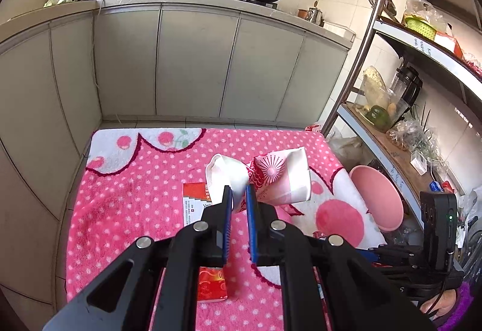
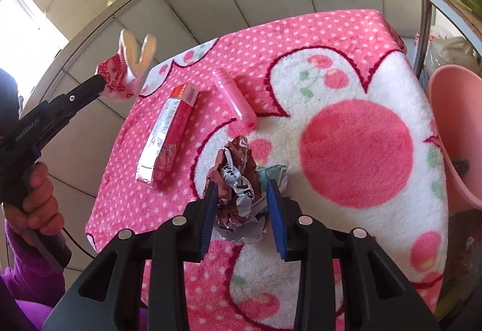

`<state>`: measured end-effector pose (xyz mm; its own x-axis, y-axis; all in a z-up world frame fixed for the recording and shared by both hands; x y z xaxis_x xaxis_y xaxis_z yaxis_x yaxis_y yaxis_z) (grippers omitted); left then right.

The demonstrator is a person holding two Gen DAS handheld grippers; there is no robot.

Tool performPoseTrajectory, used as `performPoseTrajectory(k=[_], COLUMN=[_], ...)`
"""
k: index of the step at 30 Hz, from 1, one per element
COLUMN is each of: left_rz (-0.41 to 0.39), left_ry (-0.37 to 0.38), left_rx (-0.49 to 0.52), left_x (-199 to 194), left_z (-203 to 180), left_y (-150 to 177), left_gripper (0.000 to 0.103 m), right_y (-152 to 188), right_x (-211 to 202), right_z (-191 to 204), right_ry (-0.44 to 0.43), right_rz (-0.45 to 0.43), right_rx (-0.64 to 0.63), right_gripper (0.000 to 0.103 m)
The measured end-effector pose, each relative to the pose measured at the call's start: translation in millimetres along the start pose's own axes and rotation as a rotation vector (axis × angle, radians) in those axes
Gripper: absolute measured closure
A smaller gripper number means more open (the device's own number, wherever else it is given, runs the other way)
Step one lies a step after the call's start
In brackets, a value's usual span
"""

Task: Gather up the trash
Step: 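Grasp the white paper cup with the left tool while the right tool grasps the crumpled foil wrapper, then carry the paper cup and foil wrapper in both tools over the pink bucket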

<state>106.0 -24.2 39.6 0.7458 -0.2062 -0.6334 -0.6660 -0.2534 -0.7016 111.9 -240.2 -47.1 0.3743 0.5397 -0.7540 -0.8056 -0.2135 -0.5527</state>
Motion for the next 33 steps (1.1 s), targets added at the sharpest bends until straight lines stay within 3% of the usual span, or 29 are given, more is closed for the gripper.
performPoseTrajectory(k=[2,3,4,18,33], left_rz=[0.002,0.002,0.0,-0.001,0.033], left_ry=[-0.003,-0.004,-0.004,-0.024,0.034], left_rx=[0.003,0.002,0.0,-0.012,0.049], left_x=[-2.2,-3.7,-5.0,-16.6,7.1], left_z=[0.2,0.2,0.3,-15.4,-77.6], left_y=[1.3,2.1,2.6,8.9,12.0], left_gripper=[0.094,0.094,0.094,0.094,0.094], right_y=[0.1,0.3,0.6,1.1,13.9], right_x=[-2.3,-3.5,-4.4,-45.3,-96.2], right_z=[6.1,7.5,9.1,19.8,-40.6], right_ry=[0.008,0.006,0.004,-0.043,0.027], right_rz=[-0.007,-0.012,-0.015,-0.143,-0.254], right_rx=[-0.033,-0.04,-0.045,-0.082,0.031], right_gripper=[0.071,0.082,0.083,0.085,0.085])
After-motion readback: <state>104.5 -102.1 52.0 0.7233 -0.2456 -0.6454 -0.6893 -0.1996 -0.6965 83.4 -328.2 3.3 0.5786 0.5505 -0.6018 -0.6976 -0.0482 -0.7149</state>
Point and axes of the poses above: each gripper's, at about its wrist camera, not at the fingertips, and x roughly the way its jaws point, z to its left, y to its underside, the point moved 2 cm from there along x, roughly the way its jaws point, and after that the axes turned 10 degrees about -x, right-handed, at the moved point
